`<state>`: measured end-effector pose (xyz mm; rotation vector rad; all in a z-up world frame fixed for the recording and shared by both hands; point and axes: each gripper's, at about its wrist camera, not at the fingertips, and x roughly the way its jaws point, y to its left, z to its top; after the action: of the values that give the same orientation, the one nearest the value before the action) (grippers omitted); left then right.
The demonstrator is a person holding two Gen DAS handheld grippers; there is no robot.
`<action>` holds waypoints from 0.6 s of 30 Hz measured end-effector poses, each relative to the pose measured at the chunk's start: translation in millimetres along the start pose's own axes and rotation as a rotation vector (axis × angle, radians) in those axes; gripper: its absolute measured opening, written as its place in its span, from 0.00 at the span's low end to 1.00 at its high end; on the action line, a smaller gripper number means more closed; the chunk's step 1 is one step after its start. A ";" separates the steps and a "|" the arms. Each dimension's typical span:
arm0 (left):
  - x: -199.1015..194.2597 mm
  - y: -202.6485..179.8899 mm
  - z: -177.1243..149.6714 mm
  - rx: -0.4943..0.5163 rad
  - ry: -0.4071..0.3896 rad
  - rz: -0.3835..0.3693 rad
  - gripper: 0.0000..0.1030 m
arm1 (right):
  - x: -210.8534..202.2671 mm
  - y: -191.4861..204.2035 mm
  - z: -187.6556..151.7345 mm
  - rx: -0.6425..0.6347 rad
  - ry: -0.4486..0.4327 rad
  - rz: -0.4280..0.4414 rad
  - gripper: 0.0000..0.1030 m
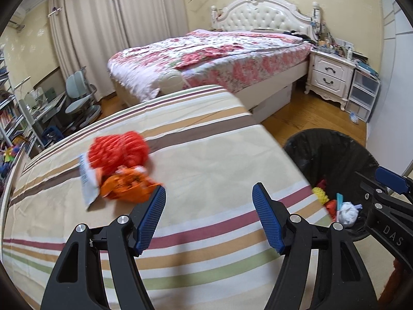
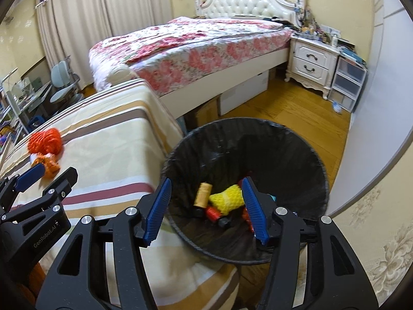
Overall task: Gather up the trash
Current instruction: 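Move both open tools back over the remaining items on the bed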
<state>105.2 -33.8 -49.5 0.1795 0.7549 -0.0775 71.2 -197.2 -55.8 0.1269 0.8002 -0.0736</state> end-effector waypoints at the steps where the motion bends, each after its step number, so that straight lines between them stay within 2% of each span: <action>1: -1.1 6.5 -2.8 -0.008 0.003 0.008 0.66 | 0.1 7.7 -1.3 -0.015 0.003 0.011 0.54; 18: -10.2 138.0 -53.7 -0.213 0.088 0.157 0.66 | 4.4 135.7 -12.6 -0.246 0.046 0.169 0.55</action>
<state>80.1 111.9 -62.3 0.0389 0.8283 0.1598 80.8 -61.2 -56.0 -0.0371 0.8349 0.1877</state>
